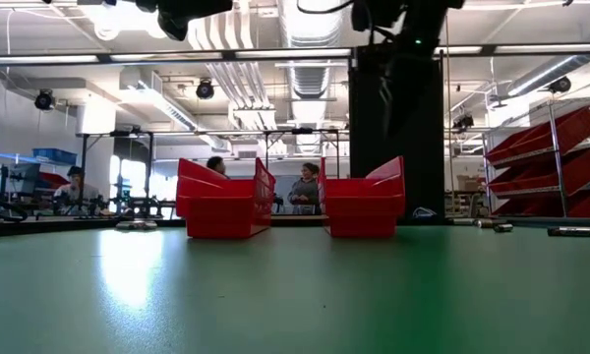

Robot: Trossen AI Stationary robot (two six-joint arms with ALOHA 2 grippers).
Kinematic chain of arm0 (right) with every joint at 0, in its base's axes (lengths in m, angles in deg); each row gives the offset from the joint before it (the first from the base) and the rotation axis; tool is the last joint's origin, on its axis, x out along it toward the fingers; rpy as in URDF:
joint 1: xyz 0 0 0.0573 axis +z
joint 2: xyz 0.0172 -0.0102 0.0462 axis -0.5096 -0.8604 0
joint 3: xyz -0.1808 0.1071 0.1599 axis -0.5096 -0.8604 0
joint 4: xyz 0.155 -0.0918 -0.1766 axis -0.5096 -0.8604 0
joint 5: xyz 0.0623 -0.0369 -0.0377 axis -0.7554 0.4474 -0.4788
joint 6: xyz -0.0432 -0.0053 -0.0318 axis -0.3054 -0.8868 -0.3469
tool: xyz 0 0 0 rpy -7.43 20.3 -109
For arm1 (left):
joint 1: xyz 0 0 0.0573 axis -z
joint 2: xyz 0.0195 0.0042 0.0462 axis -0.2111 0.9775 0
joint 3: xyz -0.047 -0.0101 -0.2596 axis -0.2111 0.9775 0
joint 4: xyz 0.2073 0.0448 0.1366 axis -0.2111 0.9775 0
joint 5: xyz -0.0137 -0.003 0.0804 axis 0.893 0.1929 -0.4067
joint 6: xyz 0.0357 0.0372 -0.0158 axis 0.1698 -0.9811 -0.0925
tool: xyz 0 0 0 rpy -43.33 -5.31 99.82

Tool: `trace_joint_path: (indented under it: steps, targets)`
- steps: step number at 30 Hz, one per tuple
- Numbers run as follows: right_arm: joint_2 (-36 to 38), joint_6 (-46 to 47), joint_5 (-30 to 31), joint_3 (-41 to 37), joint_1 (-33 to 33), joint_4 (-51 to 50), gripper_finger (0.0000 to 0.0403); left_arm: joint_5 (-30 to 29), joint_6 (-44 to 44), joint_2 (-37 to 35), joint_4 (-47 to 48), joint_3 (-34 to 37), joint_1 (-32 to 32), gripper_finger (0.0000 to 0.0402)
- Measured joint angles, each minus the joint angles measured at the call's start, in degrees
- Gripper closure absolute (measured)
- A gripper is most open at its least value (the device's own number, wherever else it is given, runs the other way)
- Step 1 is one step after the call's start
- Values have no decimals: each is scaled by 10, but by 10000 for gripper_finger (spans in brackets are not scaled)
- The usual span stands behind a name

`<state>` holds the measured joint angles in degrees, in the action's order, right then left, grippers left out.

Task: Sort batteries
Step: Put the silver battery into the right red bin

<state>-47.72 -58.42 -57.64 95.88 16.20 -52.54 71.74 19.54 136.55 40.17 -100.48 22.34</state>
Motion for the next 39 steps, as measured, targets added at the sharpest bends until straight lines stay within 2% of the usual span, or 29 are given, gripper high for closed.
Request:
trace_joint_path:
  steps: [14, 24, 30, 39]
  targets:
    - [148, 134, 0, -192, 8, 4, 168, 0, 16, 0, 1, 0, 0, 252]
    - [179, 235, -1, -310, 8, 7, 146, 0, 23, 0, 0, 1, 0, 252]
    - [183, 248, -1, -350, 8, 11, 148, 0, 26, 0, 0, 1, 0, 252]
    - [182, 267, -1, -351, 8, 14, 168, 0, 26, 11, -5, 1, 0, 252]
